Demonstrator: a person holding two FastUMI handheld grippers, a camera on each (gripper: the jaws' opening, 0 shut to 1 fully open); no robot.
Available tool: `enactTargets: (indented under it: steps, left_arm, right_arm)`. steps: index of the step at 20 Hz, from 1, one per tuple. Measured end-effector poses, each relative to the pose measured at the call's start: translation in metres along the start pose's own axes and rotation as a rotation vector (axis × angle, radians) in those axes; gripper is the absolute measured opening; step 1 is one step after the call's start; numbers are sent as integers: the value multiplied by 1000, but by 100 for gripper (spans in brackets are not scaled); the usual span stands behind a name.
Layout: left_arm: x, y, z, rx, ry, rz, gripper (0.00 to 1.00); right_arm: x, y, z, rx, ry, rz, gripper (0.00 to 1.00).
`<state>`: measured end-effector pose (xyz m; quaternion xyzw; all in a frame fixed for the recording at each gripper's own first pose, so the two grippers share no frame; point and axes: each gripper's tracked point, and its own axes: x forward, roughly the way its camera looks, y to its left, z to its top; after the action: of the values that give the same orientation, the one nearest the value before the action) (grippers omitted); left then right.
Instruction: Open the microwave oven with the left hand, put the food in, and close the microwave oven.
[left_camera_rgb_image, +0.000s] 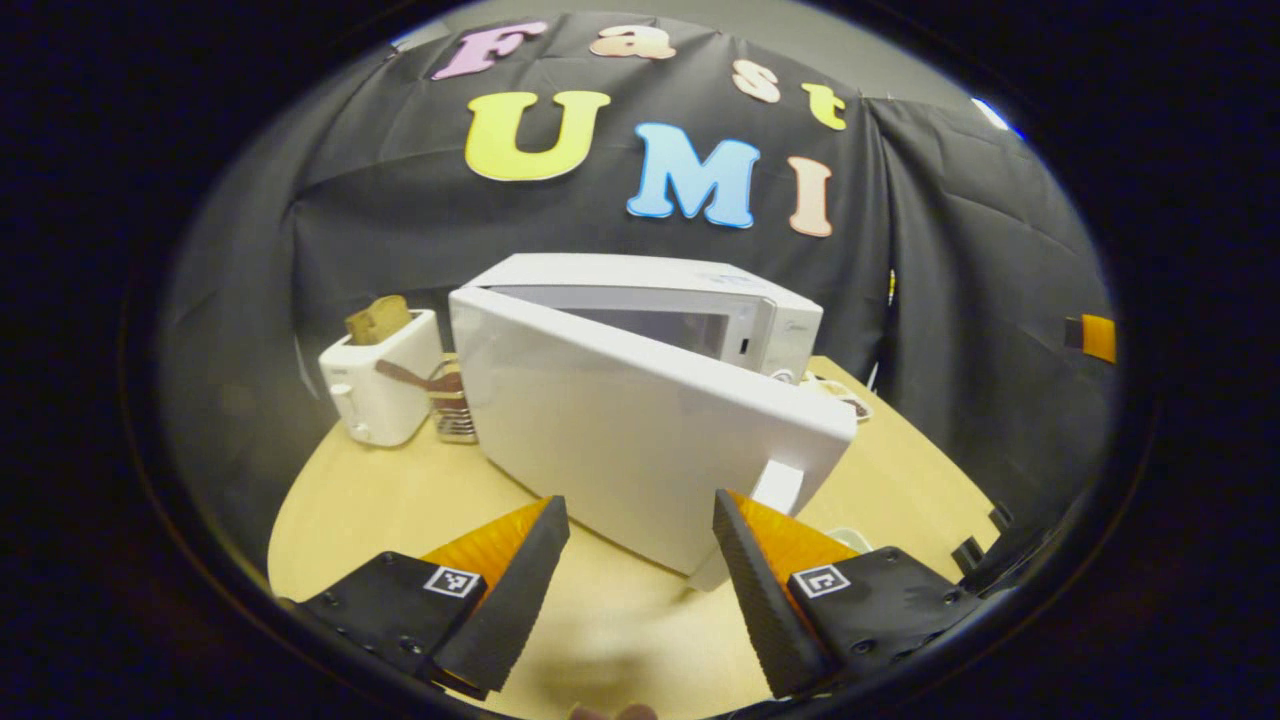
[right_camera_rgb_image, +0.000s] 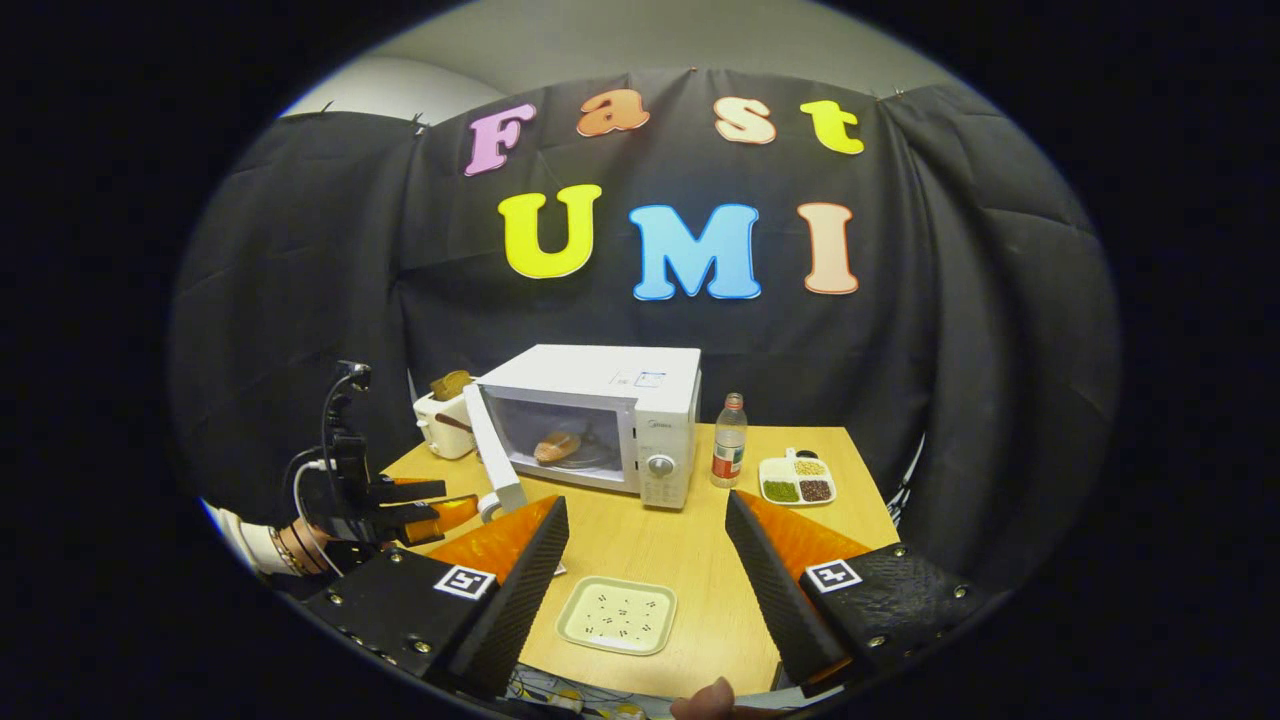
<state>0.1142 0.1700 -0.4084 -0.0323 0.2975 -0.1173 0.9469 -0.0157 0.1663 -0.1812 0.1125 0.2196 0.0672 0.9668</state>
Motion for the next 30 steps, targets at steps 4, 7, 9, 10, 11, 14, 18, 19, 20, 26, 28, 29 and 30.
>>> enactTargets:
  steps: [4,7,9,10,11,14,18,19,20,26,28,29,30]
  left_arm:
    - [39,-14,23,25,-24,-87,100]
    - [66,-21,35,47,-35,-126,97]
    - [80,-24,38,51,-33,-149,97]
    - [87,-26,40,49,-33,-154,100]
    - [93,-28,42,48,-36,-160,97]
    - [110,-33,49,43,-45,-167,98]
    - [134,-39,59,45,-46,-162,94]
    - [142,-40,62,49,-47,-156,98]
    - [149,-42,66,53,-47,-148,98]
    - [181,-47,72,38,-41,-71,94]
    - [186,-45,74,43,-42,-16,94]
    - [185,-44,76,30,-33,18,93]
    - [188,-44,78,14,-32,45,94]
  right_arm:
    - [-11,-11,5,4,-8,-93,97]
    - [-17,-19,-4,39,12,-161,100]
    - [-19,-19,-11,74,36,-184,97]
    - [-21,-19,-12,79,43,-194,97]
    - [-22,-21,-13,76,47,-205,97]
    - [-24,-29,-10,52,57,-232,97]
    - [-26,-37,-2,29,49,-244,97]
    - [-28,-41,-1,18,50,-249,97]
    - [-31,-47,0,7,52,-255,97]
    - [-36,-86,-2,-30,54,-225,97]
    - [-29,-97,6,-21,28,-168,97]
    - [-22,-104,8,-14,26,-133,97]
    - [-16,-110,7,5,37,-102,97]
